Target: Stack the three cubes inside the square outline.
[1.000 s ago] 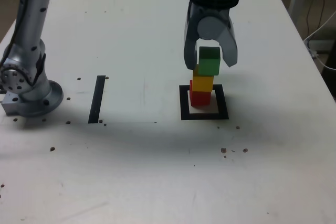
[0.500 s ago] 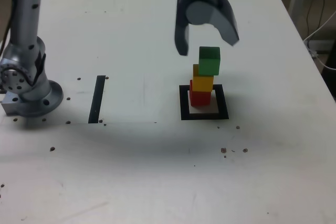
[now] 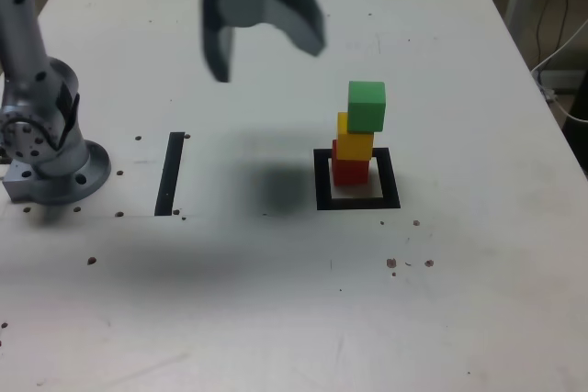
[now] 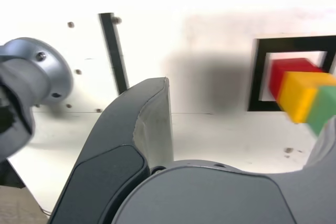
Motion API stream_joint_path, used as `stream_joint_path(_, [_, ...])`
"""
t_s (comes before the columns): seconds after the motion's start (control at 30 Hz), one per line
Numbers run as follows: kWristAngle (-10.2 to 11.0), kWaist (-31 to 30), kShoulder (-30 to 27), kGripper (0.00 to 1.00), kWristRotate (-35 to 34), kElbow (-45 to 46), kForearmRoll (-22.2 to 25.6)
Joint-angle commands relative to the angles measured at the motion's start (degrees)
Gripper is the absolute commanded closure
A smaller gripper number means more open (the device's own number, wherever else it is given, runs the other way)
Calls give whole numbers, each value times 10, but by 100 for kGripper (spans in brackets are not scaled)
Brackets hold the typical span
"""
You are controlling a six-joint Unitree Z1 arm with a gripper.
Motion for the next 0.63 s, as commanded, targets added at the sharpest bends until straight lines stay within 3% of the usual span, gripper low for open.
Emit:
stream_joint_path(0.0, [0, 2, -26, 0, -3, 49, -16])
stream_joint_path(0.37, [-39, 4, -79, 0, -4, 235, -130])
stream_joint_path(0.6, [-56, 4, -82, 0, -4, 290, -165])
